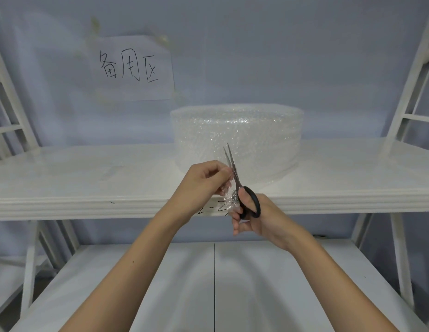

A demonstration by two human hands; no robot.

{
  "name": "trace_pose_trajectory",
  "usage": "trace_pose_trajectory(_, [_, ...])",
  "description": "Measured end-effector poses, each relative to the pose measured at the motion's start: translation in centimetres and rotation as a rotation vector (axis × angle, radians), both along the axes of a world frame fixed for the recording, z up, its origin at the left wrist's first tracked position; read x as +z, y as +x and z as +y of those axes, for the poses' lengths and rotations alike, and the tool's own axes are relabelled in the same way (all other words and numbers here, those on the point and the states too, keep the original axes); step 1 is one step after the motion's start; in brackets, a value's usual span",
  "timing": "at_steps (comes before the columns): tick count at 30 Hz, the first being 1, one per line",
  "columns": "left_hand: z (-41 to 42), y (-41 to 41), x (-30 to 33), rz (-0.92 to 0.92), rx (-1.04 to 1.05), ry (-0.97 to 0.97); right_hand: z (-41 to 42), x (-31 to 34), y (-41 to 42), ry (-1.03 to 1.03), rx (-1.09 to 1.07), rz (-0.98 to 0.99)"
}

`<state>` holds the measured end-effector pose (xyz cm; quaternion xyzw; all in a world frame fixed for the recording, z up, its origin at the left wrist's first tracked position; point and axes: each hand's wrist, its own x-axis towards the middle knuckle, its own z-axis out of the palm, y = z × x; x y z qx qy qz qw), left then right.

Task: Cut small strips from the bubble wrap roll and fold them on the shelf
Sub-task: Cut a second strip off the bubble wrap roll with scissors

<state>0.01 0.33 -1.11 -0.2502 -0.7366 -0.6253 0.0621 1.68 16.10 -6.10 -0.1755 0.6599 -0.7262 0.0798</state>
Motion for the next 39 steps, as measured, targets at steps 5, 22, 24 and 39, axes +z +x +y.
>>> trace_pose_trajectory(5, [-0.5, -0.3, 0.0, -0.006, 0.009, -0.024, -0.1, 0.7, -0.1, 0.045, -0.021, 0.042])
trace_pose_trajectory(22, [-0.7, 0.4, -0.5, -0.035, -0.100, -0.100, -0.5, 3.1, -0.2, 0.109, -0.082, 0.089])
trace_pose_trajectory(24, [-0.8, 0.4, -0.6, -0.044, -0.085, -0.083, -0.5, 3.4, -0.2, 0.157, -0.126, 0.117])
trace_pose_trajectory(39, [-3.0, 1.3, -0.2, -0.105, -0.113, -0.013, -1.2, 4.9, 0.7, 0.241, -0.086, 0.131])
